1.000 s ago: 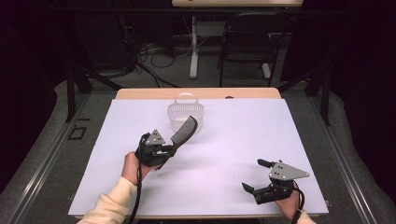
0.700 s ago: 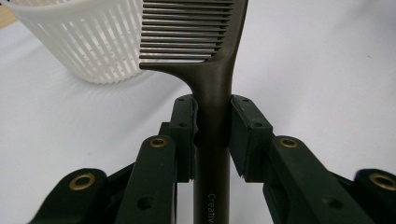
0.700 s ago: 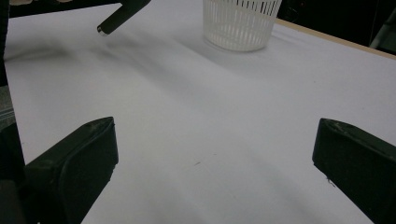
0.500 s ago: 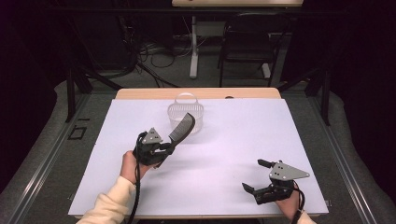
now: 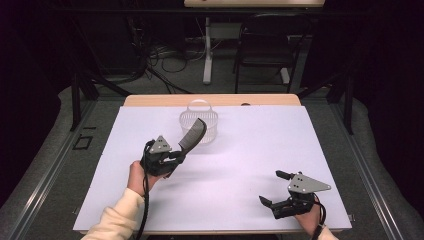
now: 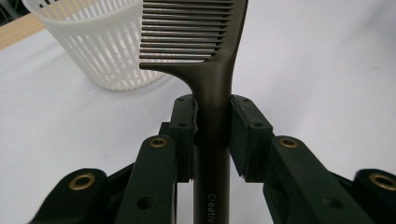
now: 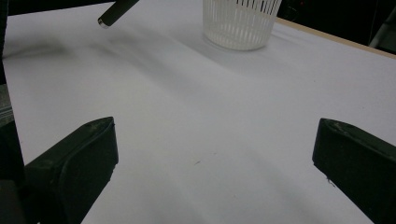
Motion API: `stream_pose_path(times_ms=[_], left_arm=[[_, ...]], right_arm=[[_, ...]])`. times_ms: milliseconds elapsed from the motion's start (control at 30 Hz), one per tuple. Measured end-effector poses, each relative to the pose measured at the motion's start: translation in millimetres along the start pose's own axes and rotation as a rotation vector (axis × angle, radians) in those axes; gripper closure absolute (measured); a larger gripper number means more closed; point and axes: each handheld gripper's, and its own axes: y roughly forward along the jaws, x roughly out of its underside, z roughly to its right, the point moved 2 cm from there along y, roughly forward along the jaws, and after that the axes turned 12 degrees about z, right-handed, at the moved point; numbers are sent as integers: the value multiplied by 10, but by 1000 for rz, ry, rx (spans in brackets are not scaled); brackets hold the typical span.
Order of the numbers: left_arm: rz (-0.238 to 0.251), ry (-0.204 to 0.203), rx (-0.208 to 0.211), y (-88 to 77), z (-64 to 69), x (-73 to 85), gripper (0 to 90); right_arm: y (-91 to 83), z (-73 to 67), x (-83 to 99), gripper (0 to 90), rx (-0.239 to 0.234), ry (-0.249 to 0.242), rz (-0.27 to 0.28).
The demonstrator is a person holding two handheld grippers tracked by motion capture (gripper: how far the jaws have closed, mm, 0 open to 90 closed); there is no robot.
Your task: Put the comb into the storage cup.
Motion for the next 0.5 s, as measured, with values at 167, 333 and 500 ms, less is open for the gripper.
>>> stream_pose_path(times_ms=[167,333,500], left_arm=[[5,-3,-8,-13,-10,0,721],[11,-3,-18,-28,-34,-2,721],[19,-7,-30,-45,-61,-10,721]], right_arm=[[7,5,-3,0,-1,-4,0],[20,6,-1,0,-2,-5,4],[26,5,2,0,-4,-3,-4]])
